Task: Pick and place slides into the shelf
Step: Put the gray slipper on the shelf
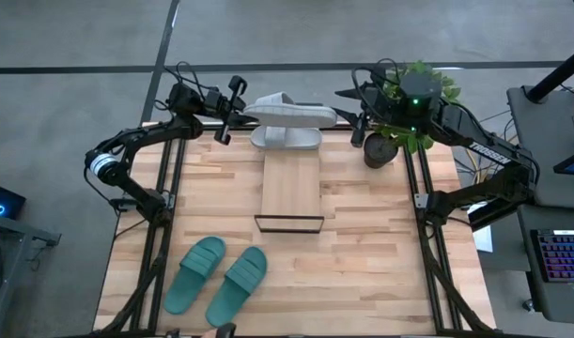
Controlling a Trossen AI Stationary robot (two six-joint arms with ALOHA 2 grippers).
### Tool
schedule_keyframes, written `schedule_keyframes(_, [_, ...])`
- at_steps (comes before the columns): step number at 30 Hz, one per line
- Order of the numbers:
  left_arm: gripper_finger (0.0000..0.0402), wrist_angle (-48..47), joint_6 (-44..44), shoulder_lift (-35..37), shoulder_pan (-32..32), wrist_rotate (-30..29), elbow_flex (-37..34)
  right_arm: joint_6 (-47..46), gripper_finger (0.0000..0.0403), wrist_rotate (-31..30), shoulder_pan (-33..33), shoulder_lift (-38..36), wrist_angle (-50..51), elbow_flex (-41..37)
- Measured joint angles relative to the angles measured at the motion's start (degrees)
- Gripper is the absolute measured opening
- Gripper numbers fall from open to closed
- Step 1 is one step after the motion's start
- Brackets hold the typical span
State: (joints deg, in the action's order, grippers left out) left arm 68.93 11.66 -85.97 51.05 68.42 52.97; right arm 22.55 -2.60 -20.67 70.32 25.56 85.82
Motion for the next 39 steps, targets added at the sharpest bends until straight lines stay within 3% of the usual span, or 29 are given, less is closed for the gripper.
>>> schedule_keyframes(26, [0.0012,-2.5,-2.8,0.0,4.4,-1.1,-4.6,0.0,0.0175,-0.5,0.0,0.0,1.3,-0.3])
schedule_keyframes(30, [0.0012,-2.6,-8.5,0.1,5.0,-2.3,-6.8,0.0,0.0175,-0.5,0.0,0.0,1.6,-0.9])
schedule_keyframes(39, [0.0011,-4.7,-28.5,0.5,6.0,-11.6,-13.5,0.0,0.0173,-0.5,0.0,0.0,1.7,-1.6])
